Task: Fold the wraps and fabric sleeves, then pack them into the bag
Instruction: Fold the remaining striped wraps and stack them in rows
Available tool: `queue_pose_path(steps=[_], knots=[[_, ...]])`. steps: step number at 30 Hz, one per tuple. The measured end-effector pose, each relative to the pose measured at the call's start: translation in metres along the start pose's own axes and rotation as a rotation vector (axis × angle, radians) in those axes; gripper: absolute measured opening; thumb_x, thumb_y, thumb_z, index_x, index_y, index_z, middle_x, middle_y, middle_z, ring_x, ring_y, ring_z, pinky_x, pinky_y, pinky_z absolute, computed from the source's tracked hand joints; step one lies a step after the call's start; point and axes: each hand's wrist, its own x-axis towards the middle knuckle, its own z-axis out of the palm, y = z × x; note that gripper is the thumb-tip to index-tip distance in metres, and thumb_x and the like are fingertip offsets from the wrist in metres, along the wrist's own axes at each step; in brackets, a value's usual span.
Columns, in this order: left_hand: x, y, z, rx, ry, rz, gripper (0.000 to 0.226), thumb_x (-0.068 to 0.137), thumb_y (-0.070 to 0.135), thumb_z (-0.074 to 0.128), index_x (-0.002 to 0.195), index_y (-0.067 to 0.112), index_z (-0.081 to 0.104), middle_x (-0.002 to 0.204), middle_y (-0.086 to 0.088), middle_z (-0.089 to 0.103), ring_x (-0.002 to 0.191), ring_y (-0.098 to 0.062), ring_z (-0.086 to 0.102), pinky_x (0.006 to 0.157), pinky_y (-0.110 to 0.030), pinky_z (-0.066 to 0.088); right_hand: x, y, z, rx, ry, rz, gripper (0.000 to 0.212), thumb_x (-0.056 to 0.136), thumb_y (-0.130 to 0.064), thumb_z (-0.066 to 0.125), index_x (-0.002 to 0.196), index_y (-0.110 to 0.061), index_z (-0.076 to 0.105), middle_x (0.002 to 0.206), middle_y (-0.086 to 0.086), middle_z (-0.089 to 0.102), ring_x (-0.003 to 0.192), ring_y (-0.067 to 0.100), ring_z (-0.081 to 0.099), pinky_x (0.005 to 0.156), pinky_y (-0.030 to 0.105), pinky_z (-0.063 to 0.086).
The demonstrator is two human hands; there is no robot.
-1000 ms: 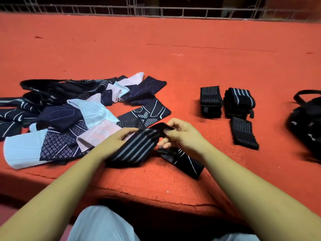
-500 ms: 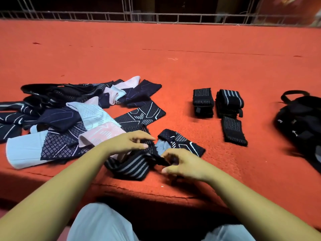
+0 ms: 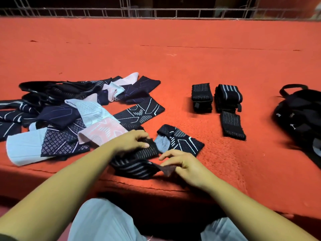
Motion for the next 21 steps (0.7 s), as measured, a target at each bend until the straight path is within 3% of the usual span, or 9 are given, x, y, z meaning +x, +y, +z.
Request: queue_pose_path(steps=[2, 5, 7, 10, 12, 14, 17, 19, 21], knots=[[0.000, -0.001, 0.000, -0.300, 0.239, -0.086, 0.015, 0.090, 0.009, 0.067, 0.088, 0.022, 0.061, 0.085, 0.009, 0.060, 0.077, 0.005, 0.056, 0.083, -0.028, 0.041, -0.009, 0.001, -0.004, 0.069, -0.025, 0.022, 0.057, 0.066, 0.019, 0.041, 0.105, -0.007, 0.075, 0.121, 0.000, 0.064, 0.100, -0.003, 0.062, 0.091, 0.018, 0.045], [0.002, -0.005, -0.011, -0.577, 0.478, -0.232, 0.013, 0.085, 0.021, 0.071, 0.088, 0.013, 0.062, 0.082, 0.000, 0.067, 0.077, -0.015, 0.060, 0.081, -0.036, 0.047, -0.015, -0.004, -0.015, 0.485, 0.034, 0.189, 0.040, 0.085, 0.021, 0.045, 0.110, 0.002, 0.069, 0.112, 0.016, 0.069, 0.073, 0.021, 0.070, 0.066, 0.027, 0.055], [0.005, -0.007, -0.020, -0.509, 0.508, -0.299, 0.019, 0.083, 0.032, 0.072, 0.093, 0.018, 0.064, 0.092, -0.006, 0.069, 0.083, -0.021, 0.061, 0.088, -0.041, 0.050, -0.009, -0.014, -0.028, 0.901, 0.221, 0.296, 0.018, 0.089, -0.001, 0.055, 0.105, -0.001, 0.062, 0.087, 0.017, 0.072, 0.063, 0.024, 0.069, 0.057, 0.026, 0.056], [0.012, -0.022, -0.027, -0.564, 0.627, -0.319, 0.021, 0.072, 0.041, 0.069, 0.087, 0.026, 0.065, 0.089, -0.006, 0.070, 0.085, -0.022, 0.063, 0.094, -0.056, 0.052, 0.004, -0.013, -0.055, 1.390, 0.636, 0.402, 0.012, 0.096, -0.016, 0.048, 0.088, -0.009, 0.054, 0.062, 0.003, 0.064, 0.051, 0.010, 0.065, 0.046, 0.020, 0.052], [0.016, -0.035, -0.029, -0.555, 0.700, -0.338, 0.016, 0.075, 0.040, 0.067, 0.082, 0.026, 0.062, 0.086, -0.005, 0.068, 0.083, -0.021, 0.062, 0.093, -0.057, 0.052, 0.009, -0.010, -0.072, 1.436, 0.756, 0.412, 0.021, 0.101, -0.018, 0.043, 0.084, -0.013, 0.053, 0.058, -0.001, 0.060, 0.052, 0.007, 0.064, 0.046, 0.020, 0.052], [0.008, -0.011, -0.034, -0.518, 0.760, -0.361, 0.011, 0.087, 0.025, 0.066, 0.080, 0.022, 0.058, 0.084, -0.002, 0.065, 0.082, -0.018, 0.059, 0.092, -0.049, 0.053, 0.010, -0.003, -0.084, 1.383, 0.794, 0.424, 0.024, 0.103, -0.016, 0.042, 0.081, -0.015, 0.052, 0.063, 0.000, 0.060, 0.059, 0.012, 0.068, 0.051, 0.023, 0.055], [0.005, 0.007, -0.032, -0.420, 0.684, -0.316, 0.011, 0.084, 0.025, 0.070, 0.091, 0.024, 0.062, 0.096, 0.001, 0.068, 0.092, -0.019, 0.062, 0.096, -0.042, 0.050, 0.012, 0.001, -0.097, 1.306, 0.808, 0.441, 0.021, 0.101, -0.025, 0.047, 0.081, -0.019, 0.050, 0.068, 0.002, 0.060, 0.065, 0.018, 0.062, 0.059, 0.027, 0.053], [0.005, 0.013, -0.030, -0.204, 0.608, -0.248, 0.047, 0.071, 0.041, 0.071, 0.117, 0.033, 0.062, 0.122, 0.004, 0.065, 0.114, -0.019, 0.060, 0.106, -0.045, 0.044, 0.015, -0.003, -0.104, 1.264, 0.840, 0.436, 0.032, 0.086, -0.047, 0.063, 0.091, -0.016, 0.055, 0.065, 0.001, 0.053, 0.061, 0.013, 0.048, 0.061, 0.026, 0.042], [0.006, 0.029, -0.029, -0.013, 0.551, -0.135, 0.063, 0.073, 0.046, 0.070, 0.133, 0.039, 0.054, 0.139, 0.009, 0.057, 0.129, -0.016, 0.052, 0.113, -0.044, 0.037, 0.019, -0.009, -0.106, 1.108, 0.809, 0.421, 0.049, 0.072, -0.044, 0.076, 0.106, -0.016, 0.055, 0.071, 0.000, 0.048, 0.059, 0.009, 0.046, 0.060, 0.026, 0.038]])
